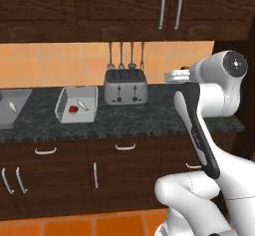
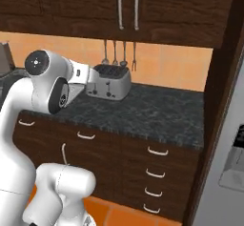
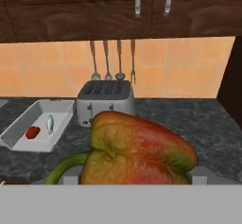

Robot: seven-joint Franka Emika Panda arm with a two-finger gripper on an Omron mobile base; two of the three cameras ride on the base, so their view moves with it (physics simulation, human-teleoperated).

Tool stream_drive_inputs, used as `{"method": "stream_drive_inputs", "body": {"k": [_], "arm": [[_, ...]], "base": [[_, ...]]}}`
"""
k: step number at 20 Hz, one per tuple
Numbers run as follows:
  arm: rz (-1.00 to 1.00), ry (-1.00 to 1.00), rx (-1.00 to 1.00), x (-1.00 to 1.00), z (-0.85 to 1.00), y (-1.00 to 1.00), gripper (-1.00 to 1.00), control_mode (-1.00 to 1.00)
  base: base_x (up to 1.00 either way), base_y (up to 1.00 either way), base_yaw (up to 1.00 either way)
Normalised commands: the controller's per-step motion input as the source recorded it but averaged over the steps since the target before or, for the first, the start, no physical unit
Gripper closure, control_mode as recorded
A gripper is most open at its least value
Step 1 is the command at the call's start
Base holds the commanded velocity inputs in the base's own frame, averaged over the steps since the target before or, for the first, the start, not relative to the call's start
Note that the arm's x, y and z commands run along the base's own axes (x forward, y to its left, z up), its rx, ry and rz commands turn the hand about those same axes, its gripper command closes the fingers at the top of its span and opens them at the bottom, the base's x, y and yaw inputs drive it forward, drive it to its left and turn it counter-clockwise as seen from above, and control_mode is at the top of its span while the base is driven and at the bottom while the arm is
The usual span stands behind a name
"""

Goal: Place one bell pepper and one fish in each tupperware on the nearby counter, to pack two identical lunches.

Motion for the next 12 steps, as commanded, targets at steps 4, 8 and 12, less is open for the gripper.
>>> {"method": "stream_drive_inputs", "body": {"k": [4,8,12], "arm": [[0.0,0.0,0.0,0.0,0.0,0.0,1.0,1.0],[0.0,0.0,0.0,0.0,0.0,0.0,1.0,1.0],[0.0,0.0,0.0,0.0,0.0,0.0,1.0,1.0]], "base": [[0.4,1.0,0.21],[0.24,1.0,0.15],[0.3,1.0,0.12]]}}
